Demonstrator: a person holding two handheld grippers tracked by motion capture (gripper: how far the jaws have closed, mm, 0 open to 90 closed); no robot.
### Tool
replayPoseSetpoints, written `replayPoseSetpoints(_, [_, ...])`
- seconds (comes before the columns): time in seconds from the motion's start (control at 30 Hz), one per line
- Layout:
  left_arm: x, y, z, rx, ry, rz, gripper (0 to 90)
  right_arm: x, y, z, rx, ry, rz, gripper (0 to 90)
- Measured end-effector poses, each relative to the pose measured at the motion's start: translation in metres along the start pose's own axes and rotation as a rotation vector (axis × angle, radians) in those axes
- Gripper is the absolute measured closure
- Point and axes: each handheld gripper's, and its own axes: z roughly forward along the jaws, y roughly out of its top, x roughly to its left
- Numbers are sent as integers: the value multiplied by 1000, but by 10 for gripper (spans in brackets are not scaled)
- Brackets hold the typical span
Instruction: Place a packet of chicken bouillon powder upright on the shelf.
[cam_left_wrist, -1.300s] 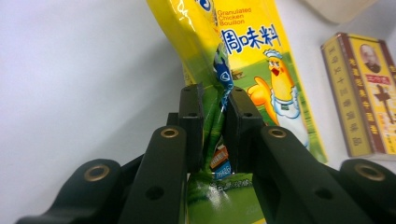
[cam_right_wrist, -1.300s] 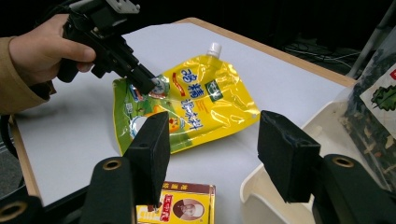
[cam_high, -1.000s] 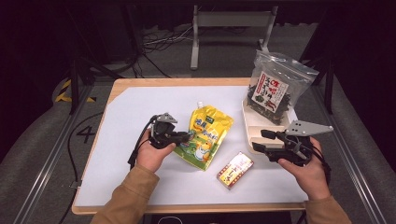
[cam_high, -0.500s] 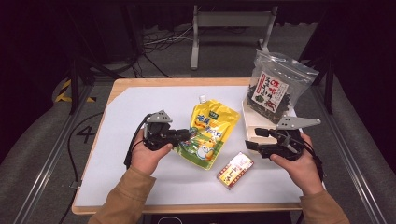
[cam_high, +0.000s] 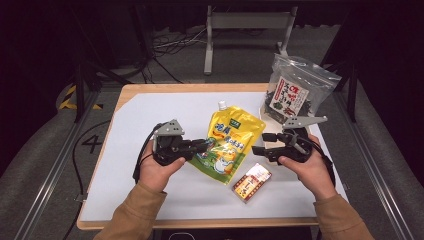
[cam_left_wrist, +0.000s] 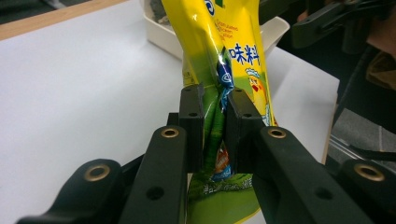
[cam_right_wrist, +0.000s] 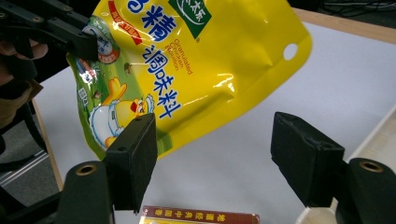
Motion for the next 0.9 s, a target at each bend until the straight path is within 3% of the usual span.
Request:
replayPoseSetpoints(0.2, [-5,2,-2,-23,-29,35,789,-1,4,10,-18,56,35,337])
replayPoseSetpoints(0.53, [-10,3,-1,-69,-61,69,788,1,7,18,-47,158,67,480])
replayPoseSetpoints(0.67, [-9,2,-1,-79,-65,66,786,3,8,20,-38,215,63,659])
replayPoseSetpoints(0.77, [-8,1,0,-89,-84,67,781,3,9,16,-43,230,60,799])
replayPoseSetpoints(0.9, [-6,0,1,-98,-91,65,774,5,10,12,-51,233,43,854])
